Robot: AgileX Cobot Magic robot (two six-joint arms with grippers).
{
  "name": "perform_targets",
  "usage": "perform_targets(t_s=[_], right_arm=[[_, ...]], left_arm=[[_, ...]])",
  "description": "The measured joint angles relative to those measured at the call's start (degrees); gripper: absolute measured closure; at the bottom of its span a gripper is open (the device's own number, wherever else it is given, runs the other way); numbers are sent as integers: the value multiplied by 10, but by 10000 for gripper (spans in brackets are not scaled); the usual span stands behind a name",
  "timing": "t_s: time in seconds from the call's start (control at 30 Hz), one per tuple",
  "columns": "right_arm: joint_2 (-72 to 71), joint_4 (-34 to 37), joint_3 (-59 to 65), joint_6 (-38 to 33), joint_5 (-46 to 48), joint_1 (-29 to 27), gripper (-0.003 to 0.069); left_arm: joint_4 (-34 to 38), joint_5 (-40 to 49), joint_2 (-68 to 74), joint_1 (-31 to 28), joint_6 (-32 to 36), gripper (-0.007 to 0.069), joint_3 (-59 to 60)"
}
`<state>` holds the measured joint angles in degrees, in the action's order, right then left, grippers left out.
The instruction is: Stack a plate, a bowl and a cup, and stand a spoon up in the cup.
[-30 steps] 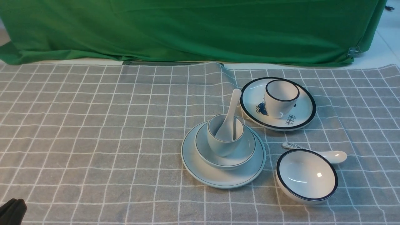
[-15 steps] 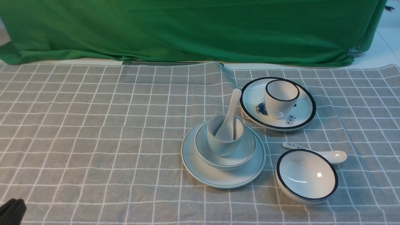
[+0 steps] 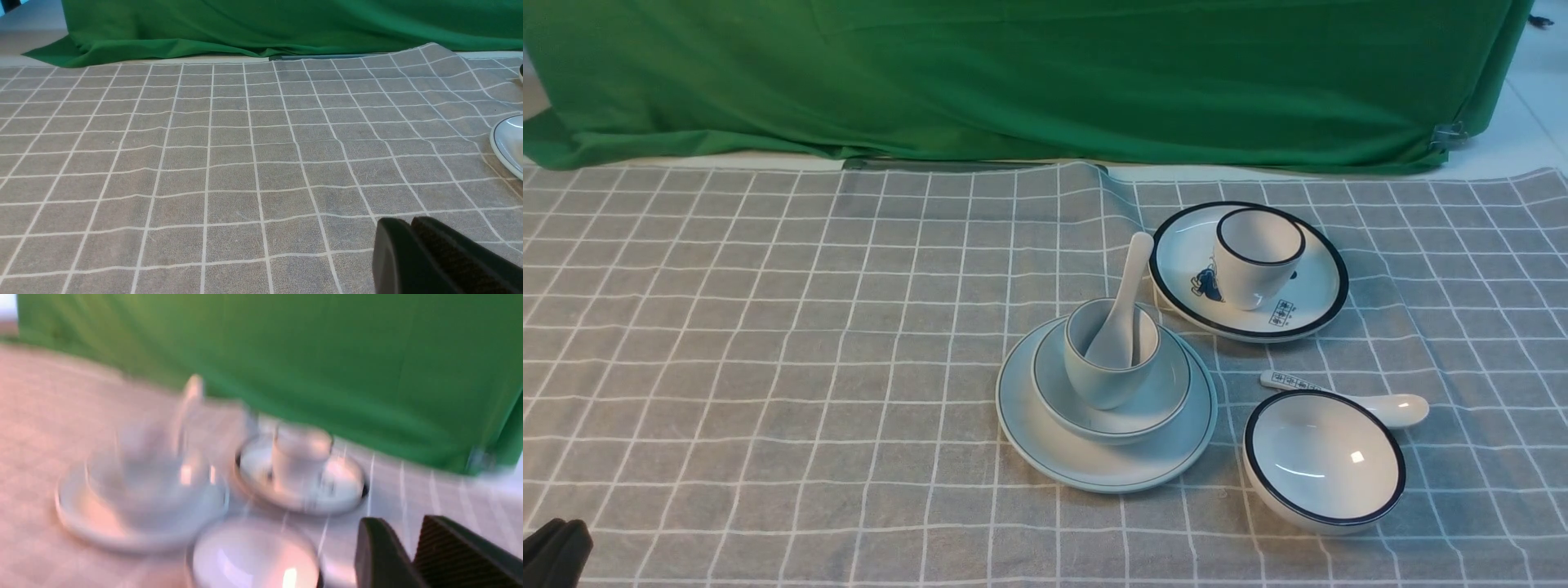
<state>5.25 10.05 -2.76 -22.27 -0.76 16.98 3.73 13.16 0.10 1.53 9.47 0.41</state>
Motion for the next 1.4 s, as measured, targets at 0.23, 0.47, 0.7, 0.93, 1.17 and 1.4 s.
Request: perform_targets(t_s=[0.23,0.47,0.7,0.93,1.17,1.4], right_arm=[[-40,-8,32,20,123,-113,459],[-52,-15,32,60,146,-204,447],[-52,-16,32,50,150,-185,445],[-52,-16,32,53,152,-172,428],[-52,-16,32,54,152,-172,425],[-52,-16,32,54,152,-172,421]], left_arm=[[-1,0,0,0,0,607,0],[-7,0,-1,0,0,607,0],[-7,0,-1,0,0,607,0],[-8,0,-1,0,0,607,0],[-11,0,-1,0,0,607,0],[-11,0,-1,0,0,607,0]])
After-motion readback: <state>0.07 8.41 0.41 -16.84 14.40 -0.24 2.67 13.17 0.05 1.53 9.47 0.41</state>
